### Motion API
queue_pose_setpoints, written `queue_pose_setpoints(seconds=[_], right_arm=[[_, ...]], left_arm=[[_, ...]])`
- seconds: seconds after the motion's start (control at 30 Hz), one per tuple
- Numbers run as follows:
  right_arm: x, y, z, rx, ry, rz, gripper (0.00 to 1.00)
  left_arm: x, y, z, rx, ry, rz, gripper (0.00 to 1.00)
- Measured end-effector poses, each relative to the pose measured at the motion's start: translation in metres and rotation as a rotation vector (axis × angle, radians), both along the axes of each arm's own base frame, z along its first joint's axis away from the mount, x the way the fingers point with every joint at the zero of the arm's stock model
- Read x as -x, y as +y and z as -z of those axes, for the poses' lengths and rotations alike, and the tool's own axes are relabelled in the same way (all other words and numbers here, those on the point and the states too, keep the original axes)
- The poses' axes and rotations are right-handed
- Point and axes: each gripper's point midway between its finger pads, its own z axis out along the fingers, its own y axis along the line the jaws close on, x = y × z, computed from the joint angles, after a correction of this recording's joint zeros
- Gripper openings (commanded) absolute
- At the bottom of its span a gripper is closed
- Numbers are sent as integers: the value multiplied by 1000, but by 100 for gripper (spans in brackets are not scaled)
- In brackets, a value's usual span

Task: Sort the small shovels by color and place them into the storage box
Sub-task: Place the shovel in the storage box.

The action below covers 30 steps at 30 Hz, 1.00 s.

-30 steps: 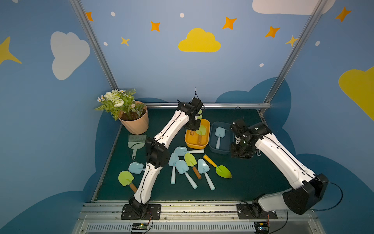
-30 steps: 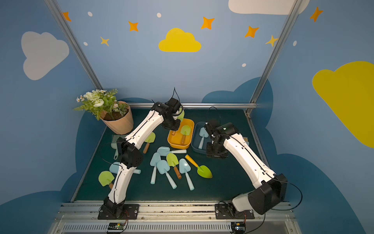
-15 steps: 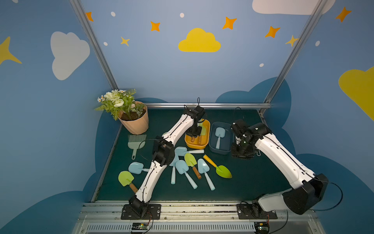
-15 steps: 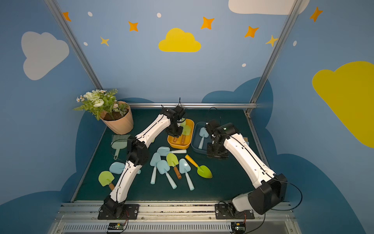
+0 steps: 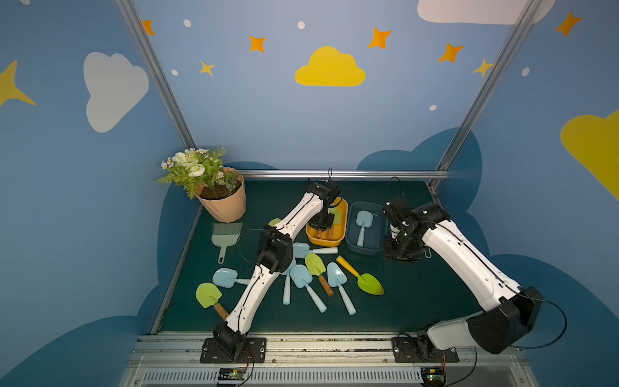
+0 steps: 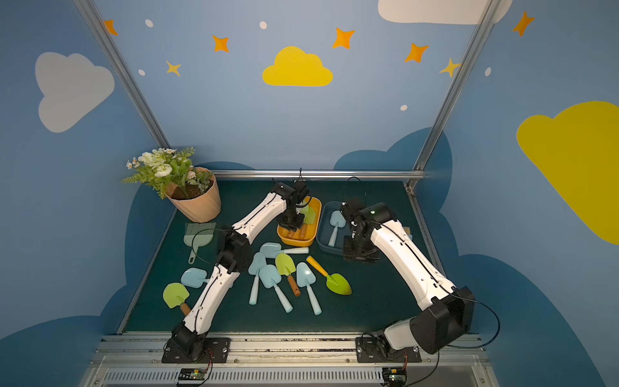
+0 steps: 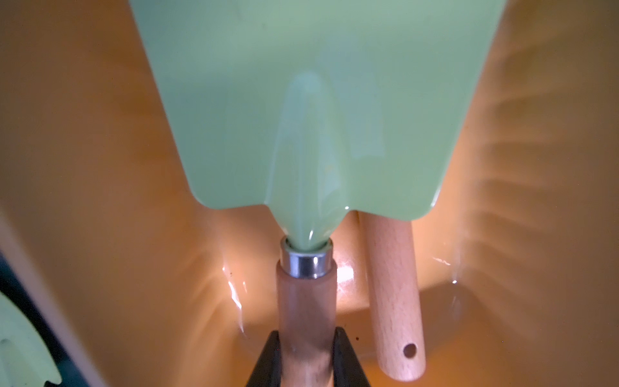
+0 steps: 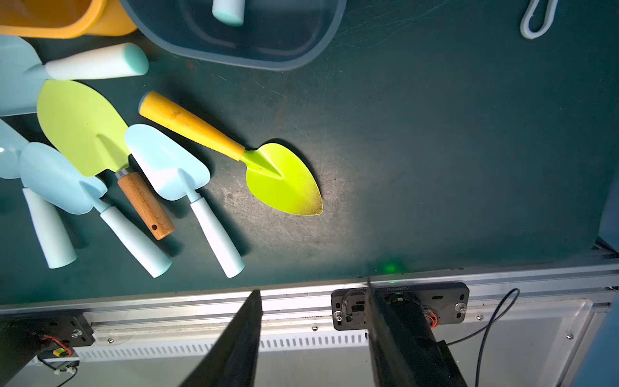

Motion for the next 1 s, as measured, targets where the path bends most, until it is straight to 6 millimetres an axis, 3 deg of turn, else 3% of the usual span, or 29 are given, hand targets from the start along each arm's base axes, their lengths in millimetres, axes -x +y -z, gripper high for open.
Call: queue_pose_setpoints(seconds=[0.37, 0.6, 0.77, 1.0], right_arm=[[-2, -1, 3, 6, 13, -1, 52], [-1, -1, 6, 10, 21, -2, 52], [-1, -2, 8, 13, 28, 1, 52], [0, 0, 8, 1, 34, -2, 53]], left_arm=[[-7, 2, 7, 0, -3, -5, 3], [-6, 5, 25, -6, 35, -2, 3], [-7, 4, 23, 3, 32, 1, 3], [-6, 4, 23, 2, 33, 3, 10]])
